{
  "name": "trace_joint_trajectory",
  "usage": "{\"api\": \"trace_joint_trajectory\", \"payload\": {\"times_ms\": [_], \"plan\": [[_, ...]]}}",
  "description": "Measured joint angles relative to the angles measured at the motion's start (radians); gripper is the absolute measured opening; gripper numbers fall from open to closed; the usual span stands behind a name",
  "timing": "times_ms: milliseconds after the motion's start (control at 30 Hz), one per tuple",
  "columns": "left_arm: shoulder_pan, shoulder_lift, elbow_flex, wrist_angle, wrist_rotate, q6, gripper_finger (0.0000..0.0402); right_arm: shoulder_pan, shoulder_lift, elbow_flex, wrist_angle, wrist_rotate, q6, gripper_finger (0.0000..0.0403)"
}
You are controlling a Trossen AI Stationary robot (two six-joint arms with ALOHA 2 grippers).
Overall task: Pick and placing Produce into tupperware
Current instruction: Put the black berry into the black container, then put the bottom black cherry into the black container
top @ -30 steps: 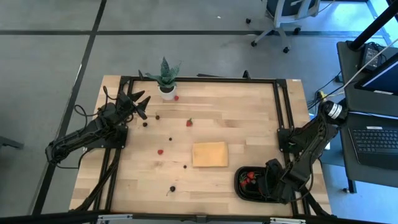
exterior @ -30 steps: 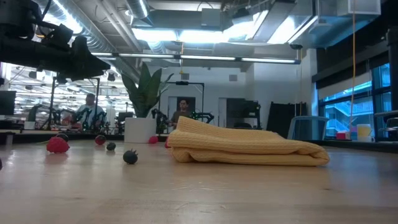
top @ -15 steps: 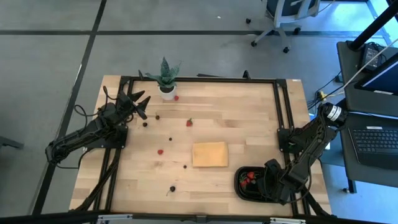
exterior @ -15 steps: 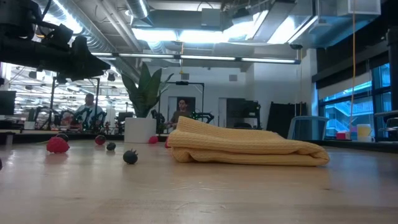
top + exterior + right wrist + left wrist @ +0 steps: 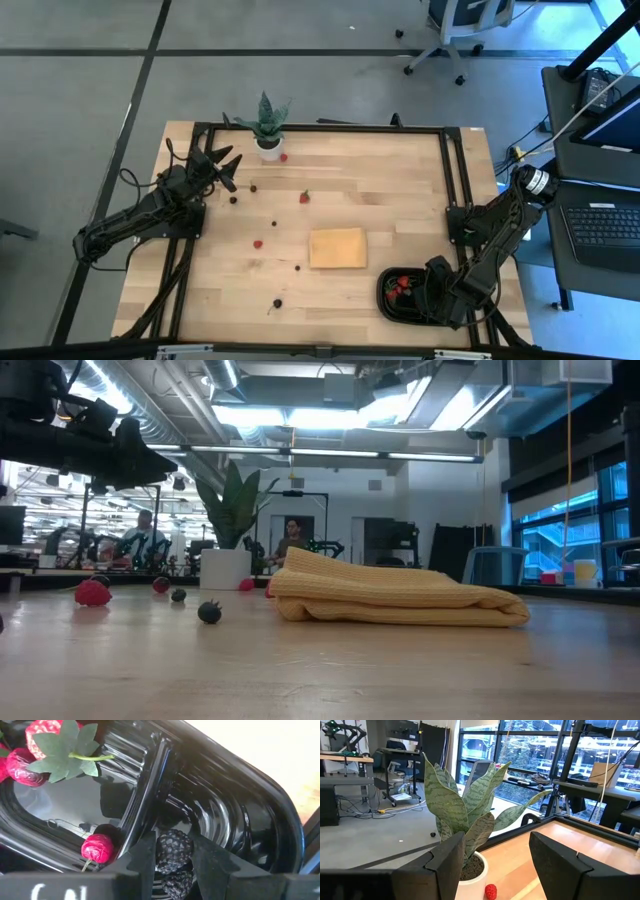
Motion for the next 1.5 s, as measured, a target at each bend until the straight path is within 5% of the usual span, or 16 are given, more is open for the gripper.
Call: {"api": "trace_joint_trajectory", "payload": {"times_ms": [200, 567, 767, 967, 1200, 1500], "plan": [[0.0, 0.0, 0.0, 0.0, 0.0, 0.0, 0.0215, 0.0, 0.0, 0.0, 0.002, 0.0, 0.0, 0.0133], [0.0, 0.0, 0.0, 0.0, 0.0, 0.0, 0.0215, -0.001, -0.02, 0.03, 0.005, -0.098, -0.005, 0.0234], [0.0, 0.0, 0.0, 0.0, 0.0, 0.0, 0.0215, -0.014, -0.064, 0.186, -0.202, -0.076, -0.013, 0.0241], [0.0, 0.0, 0.0, 0.002, 0.0, 0.0, 0.0215, -0.066, -0.07, 0.364, -0.457, 0.156, -0.228, 0.0238], [0.0, 0.0, 0.0, 0.002, 0.0, -0.001, 0.0215, -0.149, -0.07, 0.429, -0.615, 0.638, -0.462, 0.0237], [0.0, 0.0, 0.0, 0.001, 0.0, -0.003, 0.0215, -0.394, -0.07, 0.391, -0.559, 0.842, -0.828, 0.0237]]}}
